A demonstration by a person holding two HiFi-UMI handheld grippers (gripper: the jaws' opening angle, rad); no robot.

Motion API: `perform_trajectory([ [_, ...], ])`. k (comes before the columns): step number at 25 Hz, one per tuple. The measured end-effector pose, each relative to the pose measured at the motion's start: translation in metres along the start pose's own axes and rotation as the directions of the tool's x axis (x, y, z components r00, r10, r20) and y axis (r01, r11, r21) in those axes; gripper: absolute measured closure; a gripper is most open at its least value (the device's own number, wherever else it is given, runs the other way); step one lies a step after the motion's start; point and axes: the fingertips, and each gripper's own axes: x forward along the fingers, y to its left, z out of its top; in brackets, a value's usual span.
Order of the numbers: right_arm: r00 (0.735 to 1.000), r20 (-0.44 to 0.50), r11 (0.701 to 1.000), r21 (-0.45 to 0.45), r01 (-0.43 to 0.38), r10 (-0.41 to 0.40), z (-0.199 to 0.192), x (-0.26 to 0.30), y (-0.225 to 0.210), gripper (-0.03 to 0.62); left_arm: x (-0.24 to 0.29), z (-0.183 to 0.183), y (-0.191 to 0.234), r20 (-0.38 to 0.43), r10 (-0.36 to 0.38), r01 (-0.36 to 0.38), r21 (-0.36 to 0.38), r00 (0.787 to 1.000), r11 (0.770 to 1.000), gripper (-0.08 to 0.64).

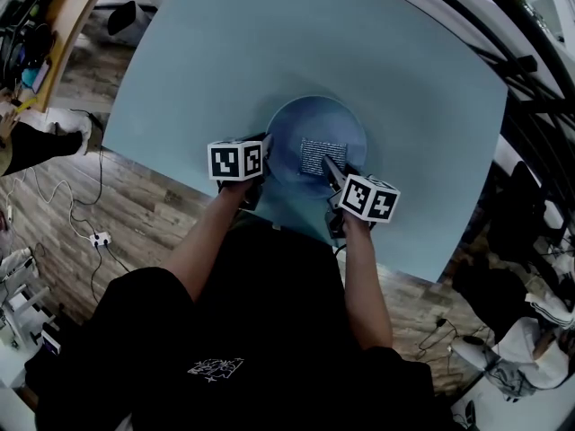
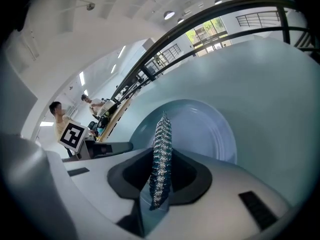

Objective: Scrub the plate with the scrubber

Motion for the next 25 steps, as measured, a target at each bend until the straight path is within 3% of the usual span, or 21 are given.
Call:
perform_trajectory([
  [5, 1.000, 0.002, 0.999, -0.030, -0.014, 0.014, 0.006, 0.020, 0.017, 0.505, 0.000, -0.001, 0.001, 0.001, -0.001, 0.001, 0.003, 1.000, 1.000, 0.526],
  [11, 0.997, 0.080, 1.000, 0.027, 0.000, -0.002, 0.022, 0.029, 0.015, 0.505, 0.001, -0.001, -0.003, -0.017, -0.018, 0.018, 0.026, 1.000, 0.999, 0.526],
  [25, 0.967, 0.254, 0.996, 0.092, 0.005, -0.028, 0.048, -0.020, 0.010, 0.506, -0.019, 0.016, -0.005, 0.012, -0.036, 0.034, 0.122, 0.999, 0.992, 0.514],
])
